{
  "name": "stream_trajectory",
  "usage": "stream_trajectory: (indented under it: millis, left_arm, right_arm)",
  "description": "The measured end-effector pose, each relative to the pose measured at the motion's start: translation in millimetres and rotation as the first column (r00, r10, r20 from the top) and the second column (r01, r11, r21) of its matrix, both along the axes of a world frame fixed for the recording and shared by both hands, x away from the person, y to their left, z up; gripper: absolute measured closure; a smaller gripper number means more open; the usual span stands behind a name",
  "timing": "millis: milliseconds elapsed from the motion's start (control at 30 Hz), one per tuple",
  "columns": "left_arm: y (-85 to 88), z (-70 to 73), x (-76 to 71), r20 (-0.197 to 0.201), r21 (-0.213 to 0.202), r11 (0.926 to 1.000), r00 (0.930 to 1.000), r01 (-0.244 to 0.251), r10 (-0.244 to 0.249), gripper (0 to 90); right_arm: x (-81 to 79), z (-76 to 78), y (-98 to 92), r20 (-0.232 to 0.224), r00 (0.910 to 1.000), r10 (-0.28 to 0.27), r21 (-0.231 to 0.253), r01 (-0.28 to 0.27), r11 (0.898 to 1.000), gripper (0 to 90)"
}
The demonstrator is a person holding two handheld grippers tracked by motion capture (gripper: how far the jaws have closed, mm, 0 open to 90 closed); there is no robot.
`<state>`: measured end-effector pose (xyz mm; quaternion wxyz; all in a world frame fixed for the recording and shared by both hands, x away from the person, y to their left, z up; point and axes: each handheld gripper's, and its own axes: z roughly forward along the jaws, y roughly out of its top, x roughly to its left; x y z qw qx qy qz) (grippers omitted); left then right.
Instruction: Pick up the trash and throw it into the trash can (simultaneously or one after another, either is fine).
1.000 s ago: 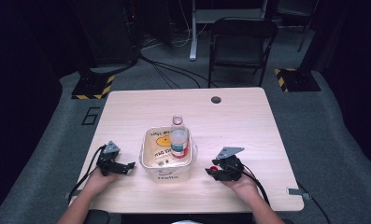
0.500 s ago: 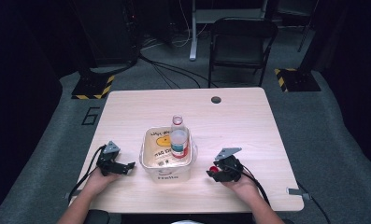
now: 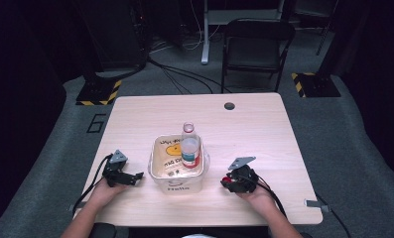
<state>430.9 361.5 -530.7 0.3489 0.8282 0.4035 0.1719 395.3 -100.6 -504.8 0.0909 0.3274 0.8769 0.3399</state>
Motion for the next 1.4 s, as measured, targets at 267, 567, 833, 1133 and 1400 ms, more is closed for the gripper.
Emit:
stream_trajectory:
  millis: [267,567,833,1133,1400]
  left_arm:
    - [0.0,0.0,0.0,0.0,0.0,1.0,1.0,0.0,0.0,0.0]
    - [0.0,0.0,0.0,0.0,0.0,1.0,1.0,0.0,0.0,0.0]
    - [0.0,0.0,0.0,0.0,0.0,1.0,1.0,0.0,0.0,0.0]
    - [0.0,0.0,0.0,0.0,0.0,1.0,1.0,-0.001,0.001,0.0]
    - [0.0,0.0,0.0,0.0,0.0,1.0,1.0,-0.001,0.001,0.0]
  right_arm:
    - [-2.4,8.2,0.0,0.026,0.9996,0.008,0.029,-0.008,1.0,57.3]
    - [-6.2,17.0,1.0,0.04,0.9989,0.026,0.036,-0.027,0.999,57.3]
    - [-8.1,26.0,4.8,0.05,0.9982,0.033,0.06,-0.036,0.998,57.4]
    - [-1.9,42.8,-0.2,0.059,0.9981,0.02,0.1,-0.026,0.995,57.5]
    - [-0.4,65.9,-1.0,0.087,0.9955,0.037,0.103,-0.046,0.994,57.6]
